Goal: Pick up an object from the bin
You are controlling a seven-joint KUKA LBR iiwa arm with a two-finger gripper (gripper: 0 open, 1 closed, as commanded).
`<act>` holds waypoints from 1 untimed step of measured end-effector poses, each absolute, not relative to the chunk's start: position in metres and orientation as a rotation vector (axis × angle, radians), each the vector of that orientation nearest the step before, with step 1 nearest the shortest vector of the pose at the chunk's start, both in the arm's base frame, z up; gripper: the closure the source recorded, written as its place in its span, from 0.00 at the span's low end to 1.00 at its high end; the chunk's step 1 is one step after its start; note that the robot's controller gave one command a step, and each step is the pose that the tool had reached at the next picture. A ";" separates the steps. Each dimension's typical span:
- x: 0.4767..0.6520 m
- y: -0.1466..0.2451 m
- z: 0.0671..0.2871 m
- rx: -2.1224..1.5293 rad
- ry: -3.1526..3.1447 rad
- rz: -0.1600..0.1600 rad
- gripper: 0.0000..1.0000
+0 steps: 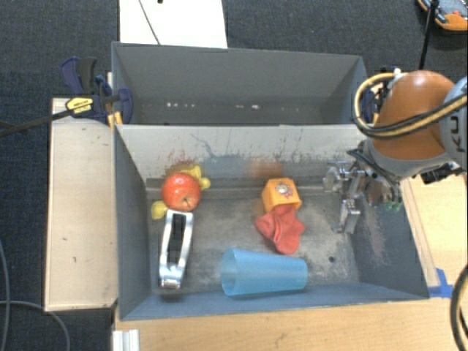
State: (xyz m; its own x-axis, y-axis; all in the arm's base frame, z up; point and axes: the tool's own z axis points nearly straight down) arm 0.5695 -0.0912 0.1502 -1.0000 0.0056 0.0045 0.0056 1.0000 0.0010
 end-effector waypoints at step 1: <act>0.571 -0.091 0.155 -0.005 -3.145 0.001 0.00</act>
Offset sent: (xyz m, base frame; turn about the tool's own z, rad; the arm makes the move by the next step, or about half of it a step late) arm 0.0107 0.0492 -0.0554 -0.0208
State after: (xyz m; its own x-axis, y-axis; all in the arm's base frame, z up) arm 0.5711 -0.0910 0.1551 -1.0000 0.0035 -0.0033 0.0035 1.0000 -0.0004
